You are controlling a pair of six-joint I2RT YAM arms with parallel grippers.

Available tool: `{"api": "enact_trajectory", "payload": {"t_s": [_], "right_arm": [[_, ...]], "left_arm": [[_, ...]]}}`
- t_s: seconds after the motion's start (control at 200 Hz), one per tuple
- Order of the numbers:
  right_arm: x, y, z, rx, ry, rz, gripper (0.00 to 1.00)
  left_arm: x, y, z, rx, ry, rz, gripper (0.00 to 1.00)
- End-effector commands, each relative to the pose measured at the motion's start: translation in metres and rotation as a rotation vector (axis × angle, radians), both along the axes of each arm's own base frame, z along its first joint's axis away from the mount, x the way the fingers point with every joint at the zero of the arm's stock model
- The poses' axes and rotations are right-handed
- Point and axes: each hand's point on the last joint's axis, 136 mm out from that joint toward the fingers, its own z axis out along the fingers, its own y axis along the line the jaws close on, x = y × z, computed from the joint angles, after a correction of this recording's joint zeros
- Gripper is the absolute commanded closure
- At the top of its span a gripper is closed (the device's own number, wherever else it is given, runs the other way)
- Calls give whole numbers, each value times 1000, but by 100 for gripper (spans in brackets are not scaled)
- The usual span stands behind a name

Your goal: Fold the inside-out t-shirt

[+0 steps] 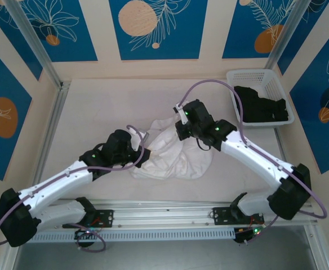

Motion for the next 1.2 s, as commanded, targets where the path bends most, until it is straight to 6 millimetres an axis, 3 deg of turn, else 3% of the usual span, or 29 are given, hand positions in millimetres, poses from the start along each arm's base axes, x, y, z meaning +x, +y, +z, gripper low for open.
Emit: {"api": "enact_trajectory", "payload": {"t_s": [0.0,0.225,0.5,0.68,0.86,0.985,1.195], "right_arm": [[10,15,20,74,-15,27,100],[15,25,25,78,4,60,100],[20,40,29,81,23,98,100],[23,46,30,77,27,115,100],[23,51,32,89,28,131,100],[23,51,32,86,27,135,100],[20,50,37,94,14,143,100]], "left_arm": [[7,-9,7,-35,-69,-21,85],[11,2,3,-32,-163,11,68],[15,17,12,-35,-358,29,34],[19,29,4,74,-472,16,27],[46,51,-14,262,-578,108,18],[50,39,-21,155,-492,33,17],[57,20,-16,-53,-352,-78,16]]}}
